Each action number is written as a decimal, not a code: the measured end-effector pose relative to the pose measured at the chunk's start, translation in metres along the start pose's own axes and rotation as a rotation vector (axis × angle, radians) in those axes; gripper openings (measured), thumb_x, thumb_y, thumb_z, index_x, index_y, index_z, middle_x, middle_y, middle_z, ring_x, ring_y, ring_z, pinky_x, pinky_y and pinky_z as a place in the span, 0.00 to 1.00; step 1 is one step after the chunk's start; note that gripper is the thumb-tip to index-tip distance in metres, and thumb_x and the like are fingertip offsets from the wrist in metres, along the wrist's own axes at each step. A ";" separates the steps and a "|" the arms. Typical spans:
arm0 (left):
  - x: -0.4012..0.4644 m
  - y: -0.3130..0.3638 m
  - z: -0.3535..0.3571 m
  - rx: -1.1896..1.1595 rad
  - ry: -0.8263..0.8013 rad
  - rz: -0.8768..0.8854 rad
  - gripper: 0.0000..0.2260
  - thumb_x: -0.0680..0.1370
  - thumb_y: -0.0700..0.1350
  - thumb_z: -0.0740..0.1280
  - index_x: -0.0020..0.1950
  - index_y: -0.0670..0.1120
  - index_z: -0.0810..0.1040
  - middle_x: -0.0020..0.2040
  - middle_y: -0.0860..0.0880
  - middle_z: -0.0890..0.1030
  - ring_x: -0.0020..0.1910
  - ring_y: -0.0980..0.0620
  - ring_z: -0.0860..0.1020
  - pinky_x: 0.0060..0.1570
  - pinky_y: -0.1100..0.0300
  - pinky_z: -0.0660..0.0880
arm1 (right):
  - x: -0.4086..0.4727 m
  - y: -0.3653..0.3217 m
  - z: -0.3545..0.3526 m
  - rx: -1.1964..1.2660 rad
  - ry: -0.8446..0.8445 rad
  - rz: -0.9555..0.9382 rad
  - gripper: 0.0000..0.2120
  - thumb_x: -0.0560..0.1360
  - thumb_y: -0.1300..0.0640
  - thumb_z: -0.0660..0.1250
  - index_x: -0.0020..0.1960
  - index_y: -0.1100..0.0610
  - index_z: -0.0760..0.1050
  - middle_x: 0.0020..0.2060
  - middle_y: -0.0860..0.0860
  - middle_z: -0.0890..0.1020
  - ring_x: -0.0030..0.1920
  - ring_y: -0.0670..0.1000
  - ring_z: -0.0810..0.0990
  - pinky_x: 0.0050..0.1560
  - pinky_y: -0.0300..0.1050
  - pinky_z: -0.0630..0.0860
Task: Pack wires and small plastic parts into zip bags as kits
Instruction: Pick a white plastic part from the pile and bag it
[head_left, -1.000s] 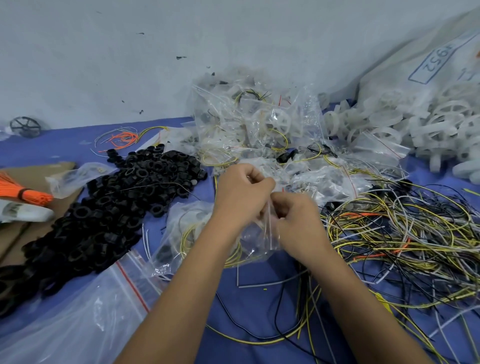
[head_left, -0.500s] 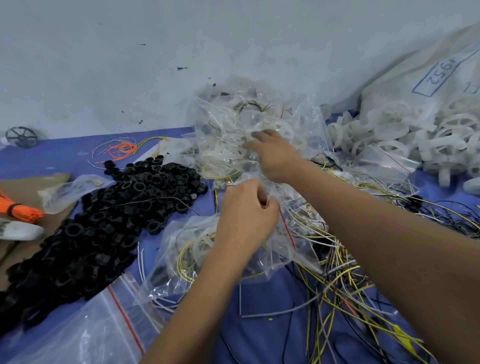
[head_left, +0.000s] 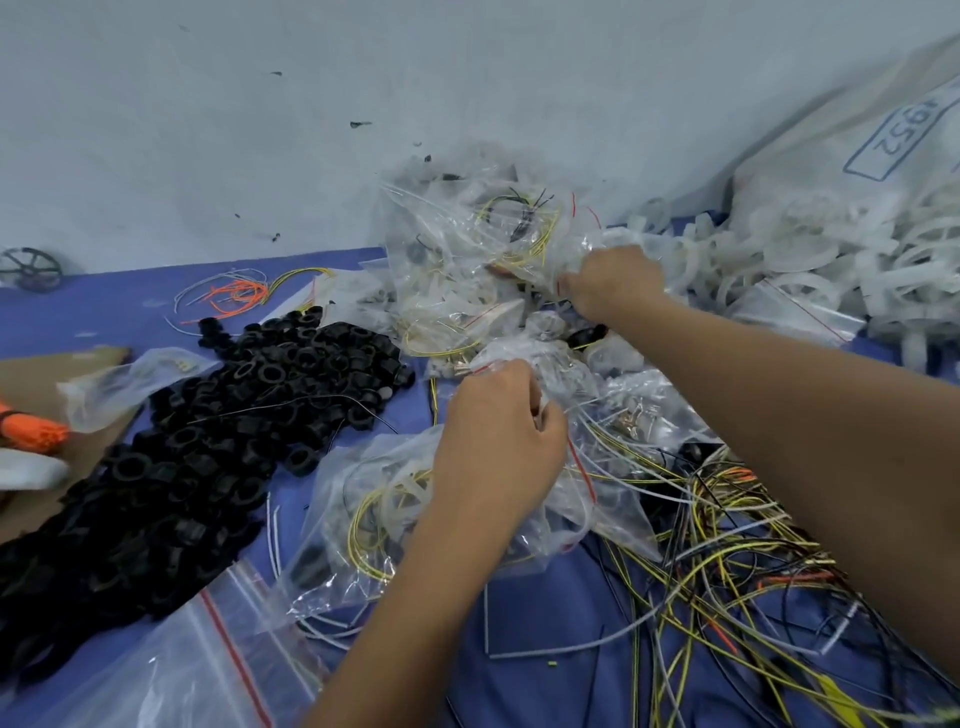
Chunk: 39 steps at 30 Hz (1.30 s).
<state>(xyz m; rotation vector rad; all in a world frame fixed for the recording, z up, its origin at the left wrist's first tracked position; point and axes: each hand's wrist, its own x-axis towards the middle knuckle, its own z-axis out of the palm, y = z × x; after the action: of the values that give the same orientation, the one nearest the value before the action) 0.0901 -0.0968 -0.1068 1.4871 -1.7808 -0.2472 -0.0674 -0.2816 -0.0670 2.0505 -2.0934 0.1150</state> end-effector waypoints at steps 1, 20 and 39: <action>0.000 0.000 -0.001 0.010 0.001 0.006 0.08 0.77 0.45 0.67 0.39 0.46 0.72 0.35 0.50 0.76 0.35 0.51 0.75 0.38 0.49 0.75 | 0.000 -0.007 -0.002 0.000 0.135 -0.001 0.10 0.79 0.53 0.64 0.55 0.57 0.79 0.54 0.58 0.79 0.59 0.61 0.74 0.56 0.53 0.74; -0.001 -0.001 -0.005 -0.007 -0.013 -0.033 0.08 0.77 0.47 0.67 0.41 0.47 0.72 0.35 0.50 0.77 0.35 0.48 0.76 0.38 0.46 0.77 | 0.010 -0.046 0.042 0.235 -0.290 -0.006 0.38 0.77 0.34 0.52 0.82 0.49 0.49 0.82 0.47 0.48 0.81 0.54 0.42 0.73 0.72 0.49; 0.003 -0.008 -0.011 -0.051 0.010 -0.064 0.09 0.76 0.48 0.68 0.38 0.48 0.73 0.34 0.51 0.77 0.35 0.52 0.76 0.37 0.47 0.77 | -0.013 -0.040 0.014 0.115 -0.062 0.025 0.21 0.78 0.58 0.63 0.69 0.60 0.70 0.67 0.59 0.67 0.68 0.64 0.66 0.59 0.67 0.73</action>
<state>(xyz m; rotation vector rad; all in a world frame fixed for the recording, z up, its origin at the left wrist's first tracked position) 0.1029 -0.0984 -0.1030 1.5082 -1.7081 -0.3148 -0.0288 -0.2729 -0.0865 2.1187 -2.1978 0.1821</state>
